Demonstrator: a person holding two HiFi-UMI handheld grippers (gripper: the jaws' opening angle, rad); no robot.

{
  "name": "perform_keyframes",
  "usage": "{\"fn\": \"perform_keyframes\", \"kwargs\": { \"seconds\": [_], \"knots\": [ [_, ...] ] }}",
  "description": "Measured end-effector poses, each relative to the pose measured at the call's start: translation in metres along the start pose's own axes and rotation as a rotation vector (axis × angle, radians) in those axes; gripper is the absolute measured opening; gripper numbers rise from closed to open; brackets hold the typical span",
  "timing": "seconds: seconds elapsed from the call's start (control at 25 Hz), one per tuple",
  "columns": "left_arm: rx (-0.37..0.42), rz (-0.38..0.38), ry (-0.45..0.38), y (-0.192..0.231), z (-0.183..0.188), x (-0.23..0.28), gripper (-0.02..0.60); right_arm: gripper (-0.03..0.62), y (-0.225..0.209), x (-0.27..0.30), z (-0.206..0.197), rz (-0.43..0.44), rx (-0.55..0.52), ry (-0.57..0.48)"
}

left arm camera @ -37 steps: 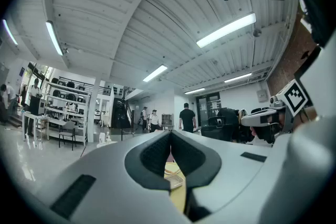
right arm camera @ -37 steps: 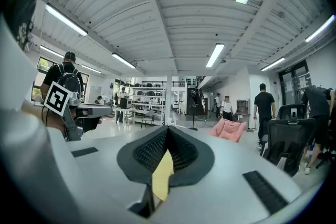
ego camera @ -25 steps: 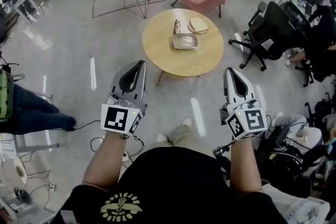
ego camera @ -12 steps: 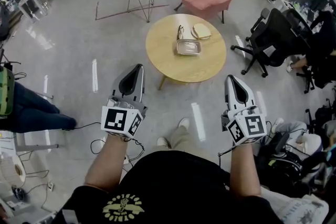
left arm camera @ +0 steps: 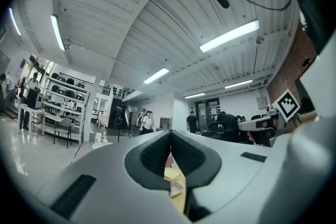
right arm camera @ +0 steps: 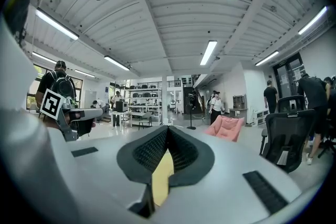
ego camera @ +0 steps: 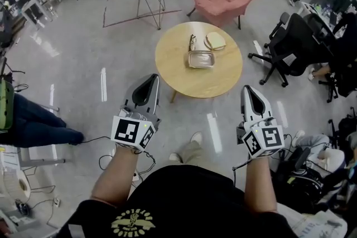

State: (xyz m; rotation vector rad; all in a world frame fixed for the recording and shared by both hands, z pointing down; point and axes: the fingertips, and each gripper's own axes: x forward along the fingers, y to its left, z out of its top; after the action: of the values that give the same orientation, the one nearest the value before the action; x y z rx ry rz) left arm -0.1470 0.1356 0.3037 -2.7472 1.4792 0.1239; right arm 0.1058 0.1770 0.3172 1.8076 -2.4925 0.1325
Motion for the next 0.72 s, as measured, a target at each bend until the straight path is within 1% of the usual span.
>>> {"fn": "perform_keyframes", "kwargs": {
  "seconds": [0.24, 0.32, 0.6, 0.72],
  "knots": [
    [0.007, 0.005, 0.033, 0.006, -0.011, 0.027, 0.017, 0.014, -0.016, 0.024, 0.001, -0.003, 0.016, 0.014],
    [0.008, 0.013, 0.045, 0.011, -0.015, 0.034, 0.017, 0.014, -0.018, 0.033, 0.001, 0.010, 0.015, 0.012],
    [-0.019, 0.028, 0.060, 0.020, -0.029, 0.052, 0.017, 0.014, -0.021, 0.055, -0.013, 0.049, 0.004, 0.046],
    [-0.026, 0.027, 0.064, 0.020, -0.034, 0.063, 0.017, 0.014, -0.029, 0.062, -0.013, 0.036, 0.012, 0.062]
  ]
}}
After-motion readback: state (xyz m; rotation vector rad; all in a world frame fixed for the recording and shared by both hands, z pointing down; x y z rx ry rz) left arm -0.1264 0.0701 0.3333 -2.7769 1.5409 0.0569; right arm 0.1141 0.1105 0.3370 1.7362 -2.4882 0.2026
